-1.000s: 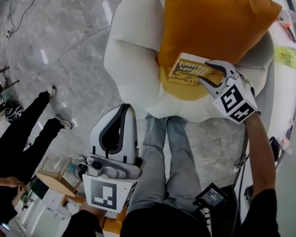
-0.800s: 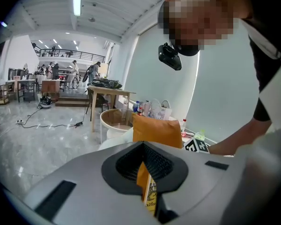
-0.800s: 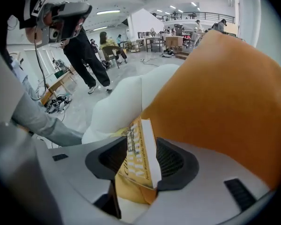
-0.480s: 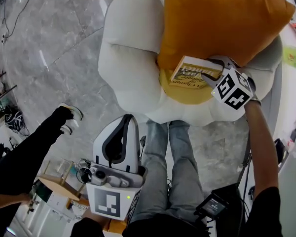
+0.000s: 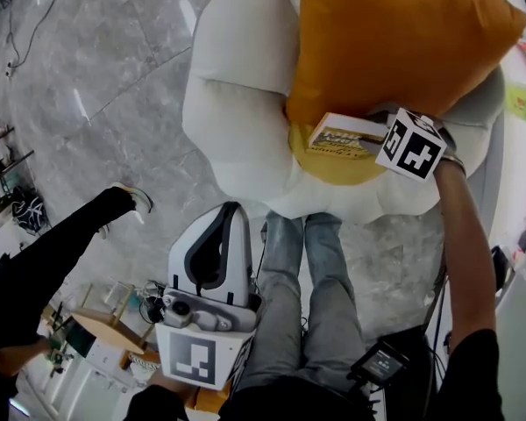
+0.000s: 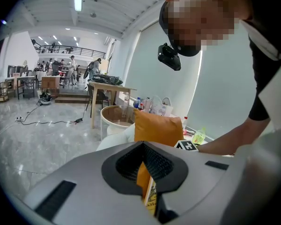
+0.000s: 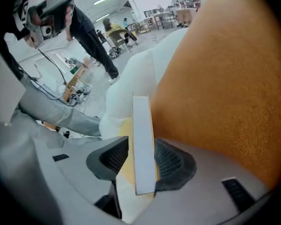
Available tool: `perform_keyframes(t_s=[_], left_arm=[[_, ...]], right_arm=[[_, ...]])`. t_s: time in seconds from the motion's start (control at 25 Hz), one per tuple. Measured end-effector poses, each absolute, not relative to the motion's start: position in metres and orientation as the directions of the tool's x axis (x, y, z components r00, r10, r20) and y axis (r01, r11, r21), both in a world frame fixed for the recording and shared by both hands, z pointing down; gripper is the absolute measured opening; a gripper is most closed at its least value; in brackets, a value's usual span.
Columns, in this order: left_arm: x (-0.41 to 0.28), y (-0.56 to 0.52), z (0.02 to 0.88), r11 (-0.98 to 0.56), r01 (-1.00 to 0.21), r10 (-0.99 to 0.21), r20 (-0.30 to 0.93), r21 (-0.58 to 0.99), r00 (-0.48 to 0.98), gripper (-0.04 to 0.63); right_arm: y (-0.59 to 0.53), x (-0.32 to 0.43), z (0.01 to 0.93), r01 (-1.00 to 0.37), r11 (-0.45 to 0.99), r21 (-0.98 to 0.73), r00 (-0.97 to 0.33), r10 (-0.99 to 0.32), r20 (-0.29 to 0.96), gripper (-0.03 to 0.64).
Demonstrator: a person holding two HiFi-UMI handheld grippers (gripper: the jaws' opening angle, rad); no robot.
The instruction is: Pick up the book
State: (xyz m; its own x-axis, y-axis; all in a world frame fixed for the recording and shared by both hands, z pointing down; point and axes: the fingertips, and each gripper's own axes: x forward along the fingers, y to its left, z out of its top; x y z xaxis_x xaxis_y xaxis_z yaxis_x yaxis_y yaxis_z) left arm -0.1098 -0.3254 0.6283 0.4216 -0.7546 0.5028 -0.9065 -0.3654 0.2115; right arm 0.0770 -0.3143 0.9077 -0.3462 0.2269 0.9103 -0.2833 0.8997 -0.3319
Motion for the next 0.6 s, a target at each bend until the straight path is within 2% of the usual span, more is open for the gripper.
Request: perform_keyframes(t_s=[0.28,0.4,0.6], left_arm=[[-0.105,-0.326,0.620,-0.376,-0.901,-0.758,0.489,0.215,0.433,0.011],[-0.110,-0.325,0.618,-0.366,-0.905,-0.762,0.489,0.215,0.424,0.011],[-0.114,-0.322,0.619,-0.367,-0.915,-0.765,0.504,0.171,0.401,0.011]], right_arm=[[-0.264,0.073,0.906,-0.111,0.879,-0.464,-0.186,0.440,0.878,0.184],[-0.250,0.061,0.923,-0.090,0.914,-0.395,-0.176,0.376,0.910,0.172],[-0.251,0.061,0.942,-0.217,0.942,-0.255,-0.197,0.214,0.957,0.156]])
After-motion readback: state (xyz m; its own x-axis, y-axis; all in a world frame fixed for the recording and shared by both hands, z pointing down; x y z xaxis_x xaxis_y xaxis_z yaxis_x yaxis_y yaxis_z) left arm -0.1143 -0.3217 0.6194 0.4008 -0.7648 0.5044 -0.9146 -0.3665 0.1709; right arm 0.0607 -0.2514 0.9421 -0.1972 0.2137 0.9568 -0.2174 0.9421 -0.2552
